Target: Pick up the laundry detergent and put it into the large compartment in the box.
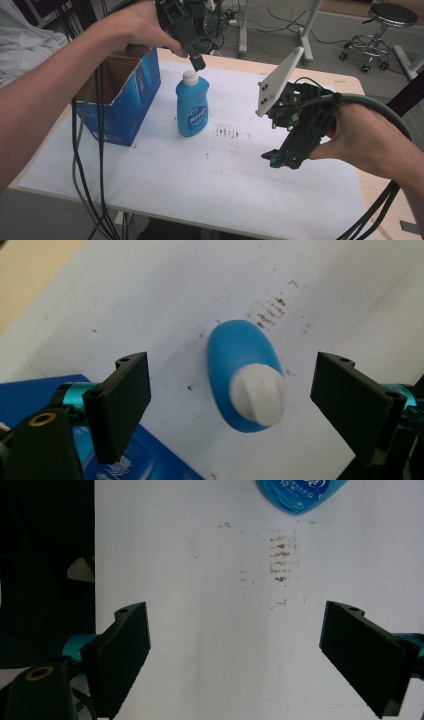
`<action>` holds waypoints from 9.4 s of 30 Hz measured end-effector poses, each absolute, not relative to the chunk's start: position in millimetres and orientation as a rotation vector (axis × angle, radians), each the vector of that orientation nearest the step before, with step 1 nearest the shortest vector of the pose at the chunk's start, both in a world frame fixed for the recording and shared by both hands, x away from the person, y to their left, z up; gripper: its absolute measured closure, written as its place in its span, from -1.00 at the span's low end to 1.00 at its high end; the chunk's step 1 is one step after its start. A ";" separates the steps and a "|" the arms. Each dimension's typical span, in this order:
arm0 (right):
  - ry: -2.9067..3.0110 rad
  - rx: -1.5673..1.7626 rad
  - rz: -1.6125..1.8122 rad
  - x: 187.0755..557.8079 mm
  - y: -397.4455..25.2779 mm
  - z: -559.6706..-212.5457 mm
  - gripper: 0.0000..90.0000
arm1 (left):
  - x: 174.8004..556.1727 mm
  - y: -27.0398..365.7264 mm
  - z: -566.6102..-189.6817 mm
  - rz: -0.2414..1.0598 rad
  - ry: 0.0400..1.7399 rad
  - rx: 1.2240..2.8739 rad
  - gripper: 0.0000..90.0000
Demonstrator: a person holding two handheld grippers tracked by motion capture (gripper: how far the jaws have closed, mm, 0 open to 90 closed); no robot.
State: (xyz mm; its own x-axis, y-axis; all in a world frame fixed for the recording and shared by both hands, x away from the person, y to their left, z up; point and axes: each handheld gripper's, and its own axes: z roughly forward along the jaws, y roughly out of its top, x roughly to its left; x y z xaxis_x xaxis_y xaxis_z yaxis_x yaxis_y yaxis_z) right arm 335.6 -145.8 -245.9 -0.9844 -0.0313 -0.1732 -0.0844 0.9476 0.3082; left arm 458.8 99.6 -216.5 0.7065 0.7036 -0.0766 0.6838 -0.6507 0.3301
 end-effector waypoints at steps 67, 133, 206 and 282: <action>2.939 -0.066 0.450 334.0 -148.9 -253.8 -0.73 | 447.2 78.2 -283.1 0.108 1.314 2.578 -0.30; 2.926 -0.069 0.446 333.8 -149.2 -250.5 -0.73 | 423.5 129.4 -82.3 0.197 1.205 2.590 -0.15; 2.964 -0.073 0.365 336.9 -132.5 -273.5 -0.73 | 433.0 262.7 -273.5 0.061 1.187 2.761 -0.15; 2.964 -0.065 0.366 335.5 -136.8 -272.7 -0.73 | 424.8 218.7 -199.1 0.243 0.970 2.813 -0.48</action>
State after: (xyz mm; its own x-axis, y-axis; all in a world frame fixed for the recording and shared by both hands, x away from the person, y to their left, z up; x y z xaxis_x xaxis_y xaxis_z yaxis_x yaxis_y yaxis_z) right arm 335.5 -136.8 -272.7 -0.9872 -0.0241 -0.1575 -0.0617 0.9692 0.2383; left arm 424.8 218.7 -199.1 0.7769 0.6213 0.1016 0.5960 -0.7778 0.1994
